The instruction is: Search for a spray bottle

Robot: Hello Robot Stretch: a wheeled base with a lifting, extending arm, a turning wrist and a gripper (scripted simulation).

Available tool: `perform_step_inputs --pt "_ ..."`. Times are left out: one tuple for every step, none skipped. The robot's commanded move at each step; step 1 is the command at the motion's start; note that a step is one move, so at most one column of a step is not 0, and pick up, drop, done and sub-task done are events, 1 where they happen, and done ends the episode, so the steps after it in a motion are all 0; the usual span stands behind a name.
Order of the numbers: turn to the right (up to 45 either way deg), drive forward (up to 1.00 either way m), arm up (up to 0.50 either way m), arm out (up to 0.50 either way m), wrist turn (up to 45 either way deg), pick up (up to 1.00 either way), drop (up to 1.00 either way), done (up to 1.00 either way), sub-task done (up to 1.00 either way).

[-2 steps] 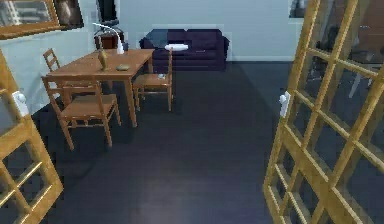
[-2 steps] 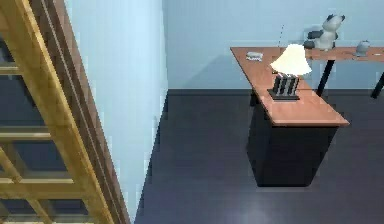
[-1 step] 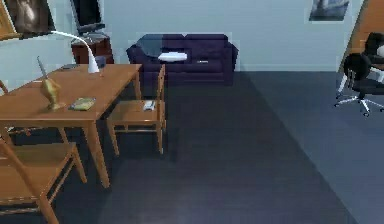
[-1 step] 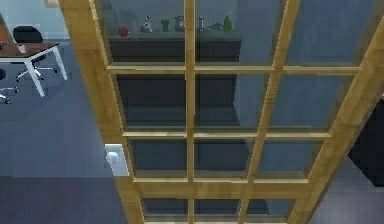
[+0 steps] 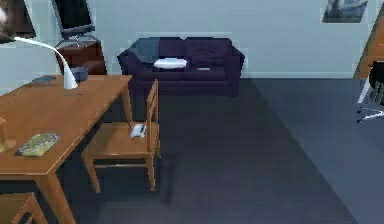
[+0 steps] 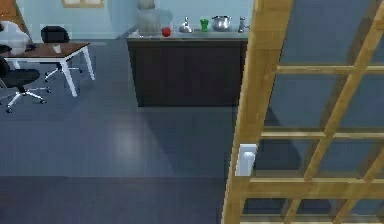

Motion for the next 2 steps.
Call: perform_step_inputs --pt "39.0 0.0 0.0 0.0 0.0 0.0 0.0 0.0 0.0" --pt "0.0 0.7 0.0 0.0 0.0 0.0 0.0 0.0 0.0"
